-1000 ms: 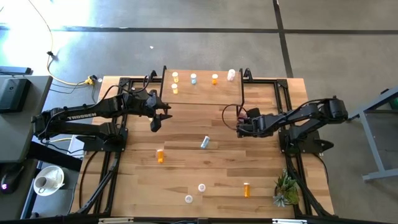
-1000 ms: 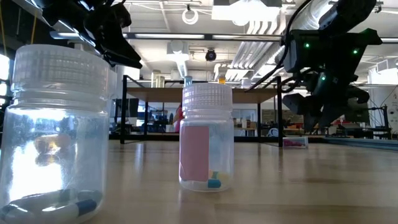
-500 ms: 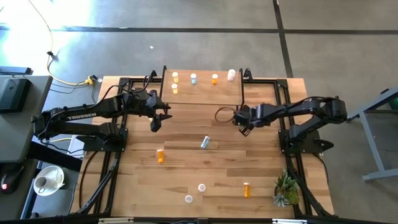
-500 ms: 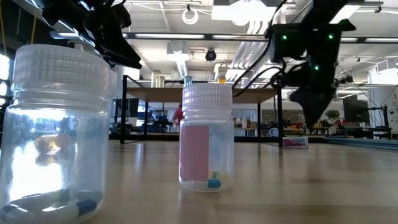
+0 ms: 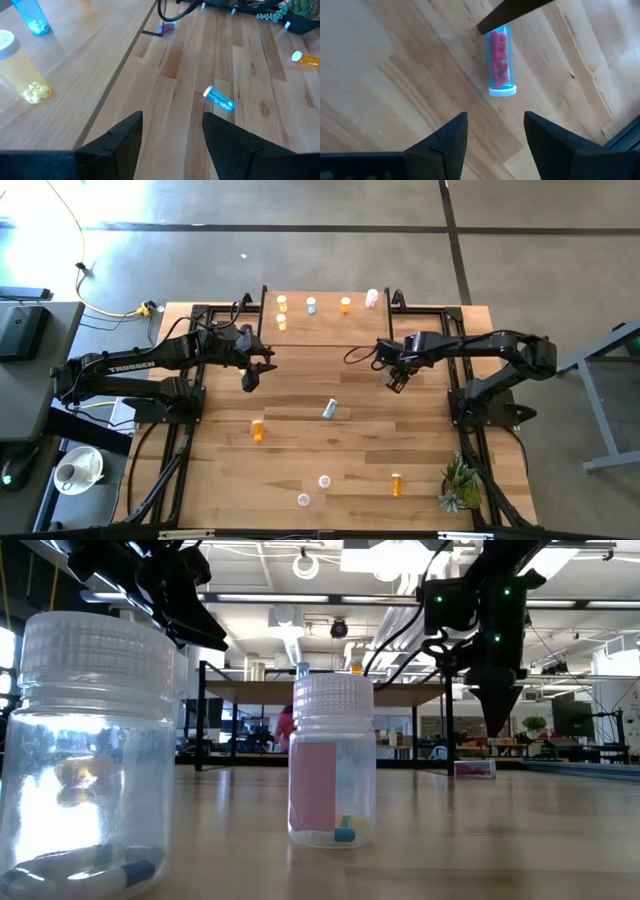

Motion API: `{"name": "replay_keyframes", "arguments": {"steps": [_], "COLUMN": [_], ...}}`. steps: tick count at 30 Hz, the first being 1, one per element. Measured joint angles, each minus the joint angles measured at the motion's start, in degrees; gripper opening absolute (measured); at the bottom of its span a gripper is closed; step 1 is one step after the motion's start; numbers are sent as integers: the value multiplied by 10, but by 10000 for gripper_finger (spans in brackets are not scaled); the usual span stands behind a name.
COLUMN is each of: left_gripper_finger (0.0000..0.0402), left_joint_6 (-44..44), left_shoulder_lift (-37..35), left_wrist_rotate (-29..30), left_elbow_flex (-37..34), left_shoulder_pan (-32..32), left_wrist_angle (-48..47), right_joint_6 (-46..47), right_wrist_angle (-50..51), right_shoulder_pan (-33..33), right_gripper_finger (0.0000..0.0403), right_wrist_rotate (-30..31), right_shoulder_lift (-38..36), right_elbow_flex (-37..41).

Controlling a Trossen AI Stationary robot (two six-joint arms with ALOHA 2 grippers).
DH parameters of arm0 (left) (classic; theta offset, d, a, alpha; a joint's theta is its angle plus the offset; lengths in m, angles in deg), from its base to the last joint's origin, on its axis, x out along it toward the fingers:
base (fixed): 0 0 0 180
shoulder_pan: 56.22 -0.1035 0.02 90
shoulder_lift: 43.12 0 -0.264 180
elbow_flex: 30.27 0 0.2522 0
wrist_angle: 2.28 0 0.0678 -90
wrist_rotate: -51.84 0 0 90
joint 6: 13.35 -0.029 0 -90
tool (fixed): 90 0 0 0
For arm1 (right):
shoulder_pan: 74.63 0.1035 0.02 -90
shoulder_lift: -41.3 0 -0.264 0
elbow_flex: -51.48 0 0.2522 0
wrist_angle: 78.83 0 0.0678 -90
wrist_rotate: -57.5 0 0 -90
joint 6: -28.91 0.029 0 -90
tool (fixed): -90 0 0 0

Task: Pick and place medicine bottles onto shelf by color
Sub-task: Put the top blue pill bottle on the shelf aligned with the other blue pill bottle

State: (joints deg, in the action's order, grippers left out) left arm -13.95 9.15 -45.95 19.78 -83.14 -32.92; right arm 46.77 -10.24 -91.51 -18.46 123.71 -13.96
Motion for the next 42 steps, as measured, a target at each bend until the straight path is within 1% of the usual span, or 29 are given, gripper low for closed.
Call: {"name": "replay_keyframes", "arguments": {"steps": [6, 12, 17, 21, 23, 27, 31, 34, 38, 42], "left_gripper_finger": [197, 197, 197, 197, 197, 197, 197, 197, 197, 197], "left_joint_6": [0, 0, 0, -1, 0, 0, 0, 0, 0, 0], "left_shoulder_lift": [0, 0, 0, 0, 0, 0, 0, 0, 0, 0], "left_wrist_rotate": [0, 0, 0, 0, 0, 0, 0, 0, 0, 0], "left_elbow_flex": [0, 0, 0, 0, 0, 0, 0, 0, 0, 0], "left_shoulder_pan": [0, 0, 0, 0, 0, 0, 0, 0, 0, 0], "left_wrist_angle": [0, 0, 0, 0, 0, 0, 0, 0, 0, 0], "right_joint_6": [-21, -29, -51, -78, -79, -68, -53, -46, -55, -61], "right_wrist_angle": [3, 35, 35, 2, -15, -23, -44, -83, -134, -152], "right_shoulder_pan": [-8, 5, 21, 17, 12, 7, 8, 8, 8, 2], "right_gripper_finger": [212, 213, 213, 213, 213, 213, 213, 213, 213, 213], "right_wrist_rotate": [-6, -7, -8, 9, 21, 23, 39, 45, 45, 55], "right_shoulder_lift": [0, 0, 0, 0, 0, 2, 2, 2, 2, 2], "right_elbow_flex": [0, 0, 0, 1, 1, 2, 33, 57, 74, 94]}}
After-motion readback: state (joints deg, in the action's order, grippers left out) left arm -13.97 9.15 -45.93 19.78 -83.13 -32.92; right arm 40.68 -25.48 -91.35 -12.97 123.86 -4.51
